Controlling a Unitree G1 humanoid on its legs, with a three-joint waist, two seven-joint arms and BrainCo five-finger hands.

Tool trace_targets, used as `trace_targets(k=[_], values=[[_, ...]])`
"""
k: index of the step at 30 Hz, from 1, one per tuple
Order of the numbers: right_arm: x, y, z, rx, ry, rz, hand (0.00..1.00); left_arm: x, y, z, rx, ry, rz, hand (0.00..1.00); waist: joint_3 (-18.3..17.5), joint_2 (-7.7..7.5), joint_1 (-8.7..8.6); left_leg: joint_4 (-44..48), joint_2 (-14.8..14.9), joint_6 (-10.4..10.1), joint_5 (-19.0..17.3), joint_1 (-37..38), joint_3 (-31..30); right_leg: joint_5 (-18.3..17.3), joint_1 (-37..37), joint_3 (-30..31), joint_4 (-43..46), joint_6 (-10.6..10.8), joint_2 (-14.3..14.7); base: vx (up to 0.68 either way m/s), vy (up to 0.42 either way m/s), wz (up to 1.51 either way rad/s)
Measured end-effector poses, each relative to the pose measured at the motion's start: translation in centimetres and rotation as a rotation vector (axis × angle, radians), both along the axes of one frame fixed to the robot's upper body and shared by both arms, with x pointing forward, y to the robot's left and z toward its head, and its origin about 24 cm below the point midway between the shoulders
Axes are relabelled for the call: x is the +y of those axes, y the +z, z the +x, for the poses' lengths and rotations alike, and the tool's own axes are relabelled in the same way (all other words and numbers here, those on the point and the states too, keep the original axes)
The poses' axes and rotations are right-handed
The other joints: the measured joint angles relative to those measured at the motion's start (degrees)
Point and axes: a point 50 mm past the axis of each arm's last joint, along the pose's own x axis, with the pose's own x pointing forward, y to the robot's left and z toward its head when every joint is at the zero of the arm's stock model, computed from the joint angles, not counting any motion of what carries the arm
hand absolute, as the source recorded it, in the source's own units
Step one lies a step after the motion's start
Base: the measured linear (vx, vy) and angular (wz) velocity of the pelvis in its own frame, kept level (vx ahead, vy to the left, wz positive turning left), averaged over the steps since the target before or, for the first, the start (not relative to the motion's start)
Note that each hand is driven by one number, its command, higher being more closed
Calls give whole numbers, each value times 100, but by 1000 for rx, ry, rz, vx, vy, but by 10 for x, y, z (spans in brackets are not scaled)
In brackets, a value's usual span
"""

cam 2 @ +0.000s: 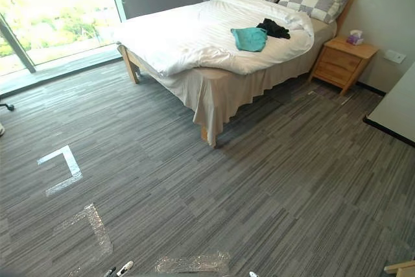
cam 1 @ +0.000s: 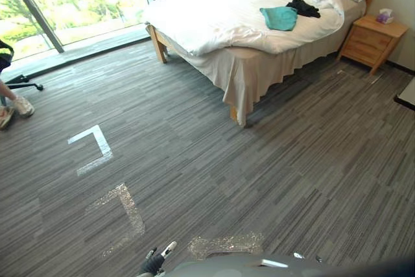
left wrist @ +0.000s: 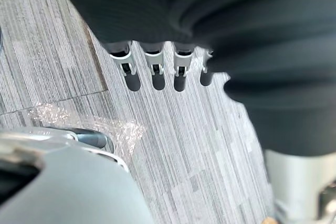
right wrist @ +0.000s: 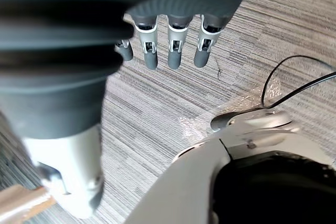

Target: Tidy the bed and pick cloth on bed and put in laundry

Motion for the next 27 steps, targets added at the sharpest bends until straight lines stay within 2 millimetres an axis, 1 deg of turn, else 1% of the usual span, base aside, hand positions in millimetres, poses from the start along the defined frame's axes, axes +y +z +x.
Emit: trace_targets(k=[1, 2, 3, 4, 6, 7, 13, 19, 21, 23, 25, 26, 27], values=[[0, 0, -2, 7, -3, 1, 0, 0, 0, 1, -4, -7, -1, 0, -15, -44, 5, -58, -10, 32, 41, 73, 1, 19, 83, -4, -76, 17, 1, 61, 16, 1], [0, -1, -3, 14, -4, 2, 0, 0, 0, 1, -5, -9, -2, 0, -25, -50, 7, -71, -17, 31, 39, 103, 1, 20, 123, -7, -118, 19, 0, 105, 24, 1], [0, -1, -4, 17, -4, 2, 0, 0, 0, 1, -6, -15, -4, 0, -2, -8, 17, -145, -24, 28, 39, 146, 8, 23, 157, -8, -183, 25, 5, 78, 12, 0], [0, -1, -4, 16, -4, 2, 0, 0, 0, 1, -7, -24, -6, 0, -16, -66, 14, -166, -27, 27, 39, 162, 8, 25, 176, -9, -210, 28, 6, 81, 6, -1], [1, -1, -2, 11, -6, 3, 0, 0, 0, 2, -11, -47, -16, 0, 59, -29, 18, -167, -30, -12, 14, 199, 30, 27, 202, -9, -249, 33, 7, 56, -7, -3], [1, -1, 0, 7, -2, 2, 0, 0, 1, 5, -16, -71, -15, 0, 113, -45, 21, -168, -29, -33, 1, 233, 64, 24, 231, -8, -256, 41, 8, 34, -14, -8], [0, 0, 0, 4, 3, -1, 0, -1, 0, 5, 8, -81, -29, 0, 138, -39, 20, -170, -11, -131, -62, 344, 139, -32, 324, 5, -268, 156, 20, 7, -38, -4], [0, 0, 1, -2, -2, -4, 0, -1, 0, 6, 17, -117, -22, 0, 151, -27, 21, -203, -8, -135, -65, 350, 150, -34, 313, 6, -268, 160, 23, -34, -40, -1], [0, 0, 1, -9, -6, -6, 0, -1, 0, 6, 17, -117, -22, 0, 170, -56, 21, -205, -8, -134, -65, 348, 153, -34, 312, 6, -268, 159, 22, -53, -46, 0], [-1, 0, 1, -13, -6, -8, 0, -1, 0, 6, 17, -117, -22, 0, 176, -51, 21, -206, -8, -133, -65, 346, 153, -36, 311, 5, -263, 156, 22, -57, -47, 0], [-1, 1, 2, -23, -15, -9, 0, -1, 0, 7, 14, -118, -23, 0, 244, -66, 16, -208, -8, -127, -69, 349, 166, -142, 248, 4, -84, 88, 11, -73, -49, -1], [-1, 1, 2, -29, -20, -10, 0, -1, 0, 7, 12, -119, -23, 0, 255, -63, 15, -208, -6, -118, -73, 342, 176, -220, 168, 4, 62, 98, 3, -52, -27, -2], [-1, 1, 4, -41, -33, -10, 0, -1, 0, 10, 6, -125, -21, 0, 310, -67, 13, -208, -14, -70, -107, 334, 212, -502, -108, 2, 615, 170, -46, -32, -8, -4]])
